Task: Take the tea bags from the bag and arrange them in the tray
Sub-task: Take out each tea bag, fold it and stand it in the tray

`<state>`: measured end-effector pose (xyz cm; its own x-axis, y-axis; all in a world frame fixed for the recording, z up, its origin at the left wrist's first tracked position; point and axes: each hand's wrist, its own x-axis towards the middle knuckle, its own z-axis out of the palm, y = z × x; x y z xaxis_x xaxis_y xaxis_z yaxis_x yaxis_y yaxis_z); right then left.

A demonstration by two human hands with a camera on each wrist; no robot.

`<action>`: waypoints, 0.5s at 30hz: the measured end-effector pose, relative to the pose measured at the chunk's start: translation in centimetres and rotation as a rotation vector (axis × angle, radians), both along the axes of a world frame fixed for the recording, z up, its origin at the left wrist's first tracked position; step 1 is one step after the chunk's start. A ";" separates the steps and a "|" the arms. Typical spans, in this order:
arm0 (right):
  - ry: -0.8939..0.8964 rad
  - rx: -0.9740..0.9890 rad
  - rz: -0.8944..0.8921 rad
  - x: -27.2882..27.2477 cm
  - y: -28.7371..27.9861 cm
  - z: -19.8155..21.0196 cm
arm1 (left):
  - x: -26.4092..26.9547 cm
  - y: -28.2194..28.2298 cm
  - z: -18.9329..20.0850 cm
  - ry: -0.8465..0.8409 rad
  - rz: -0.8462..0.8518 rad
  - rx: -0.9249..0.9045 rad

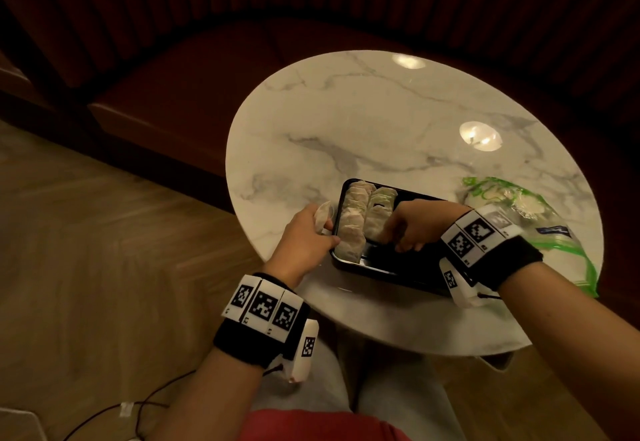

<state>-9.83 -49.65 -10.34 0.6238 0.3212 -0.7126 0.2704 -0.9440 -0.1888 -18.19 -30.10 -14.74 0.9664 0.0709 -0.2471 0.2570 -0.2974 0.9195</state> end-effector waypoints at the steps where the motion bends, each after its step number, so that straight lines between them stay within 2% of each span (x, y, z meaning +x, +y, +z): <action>1: -0.017 0.003 0.016 0.1 0.1 -0.1 | 0.0 0.0 0.0 0.002 0.000 0.002; 4: -0.072 0.009 0.042 0.0 0.3 -0.1 | 0.1 0.1 0.0 0.012 -0.002 0.004; 9: 0.016 -0.013 0.032 -0.2 0.7 -0.1 | 0.1 0.1 0.0 0.020 -0.003 0.007; 12: -0.026 -0.064 0.077 -0.4 1.0 -0.2 | 0.1 0.2 0.1 0.032 -0.002 -0.015; 15: -0.018 -0.021 0.041 -0.5 0.9 0.2 | -0.1 0.7 0.5 0.039 -0.007 -0.067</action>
